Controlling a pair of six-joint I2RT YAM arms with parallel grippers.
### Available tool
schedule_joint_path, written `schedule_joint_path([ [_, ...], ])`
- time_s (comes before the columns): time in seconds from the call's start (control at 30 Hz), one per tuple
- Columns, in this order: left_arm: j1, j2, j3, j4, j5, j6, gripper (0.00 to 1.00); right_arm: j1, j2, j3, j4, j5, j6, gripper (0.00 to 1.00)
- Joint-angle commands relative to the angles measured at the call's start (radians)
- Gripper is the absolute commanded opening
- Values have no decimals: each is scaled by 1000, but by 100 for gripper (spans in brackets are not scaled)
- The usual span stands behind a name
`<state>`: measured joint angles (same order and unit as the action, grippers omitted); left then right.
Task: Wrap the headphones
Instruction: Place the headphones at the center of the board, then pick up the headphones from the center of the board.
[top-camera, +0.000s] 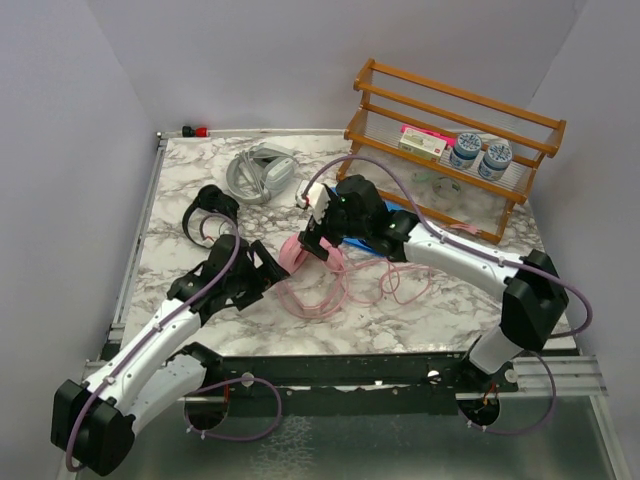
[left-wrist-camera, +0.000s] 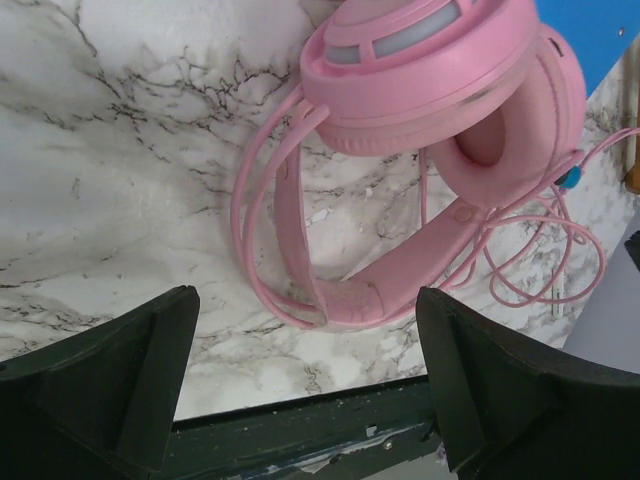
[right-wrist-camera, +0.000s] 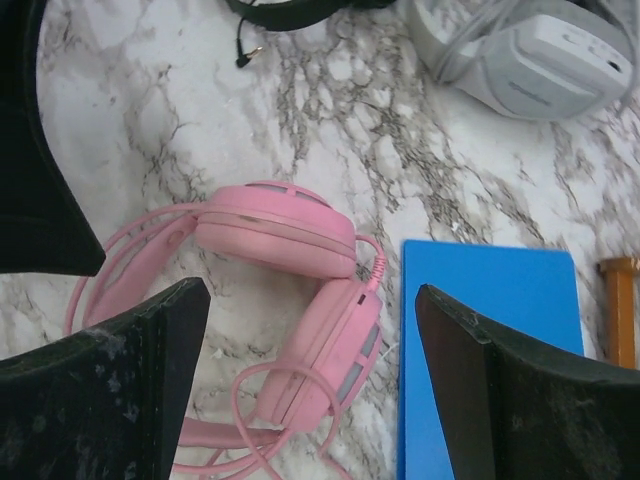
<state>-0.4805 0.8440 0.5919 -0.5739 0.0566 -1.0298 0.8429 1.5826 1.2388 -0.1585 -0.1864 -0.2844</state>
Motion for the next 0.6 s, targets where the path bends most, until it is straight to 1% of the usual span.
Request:
schedule_joint_path([
  [0.0,-20,-12,-43,-33,12,-97,95,-1,74,67,-77,-205,-273,87],
  [0.07,-25,-5,-58,-24,3,-114,95,0,125,110,-117,-269,-384,78],
  [0.1,-28,1,-63,-21,1,-122,95,-1,148,129,-116,-272,-426,78],
  [0.17,-30,9,-73,-7,-6,-130,95,-1,179,133,-79,-269,-491,79],
  [0.23,-32,15,-81,7,-21,-135,95,-1,193,103,-38,-281,-574,82],
  [0.3,-32,17,-89,20,-24,-145,95,-1,212,104,-44,-296,-675,85],
  [0.5,-32,5,-110,59,-31,-149,93,-1,314,210,-202,-325,-885,86],
  [0.57,-32,0,-113,60,-44,-141,93,-1,374,296,-320,-337,-948,85],
])
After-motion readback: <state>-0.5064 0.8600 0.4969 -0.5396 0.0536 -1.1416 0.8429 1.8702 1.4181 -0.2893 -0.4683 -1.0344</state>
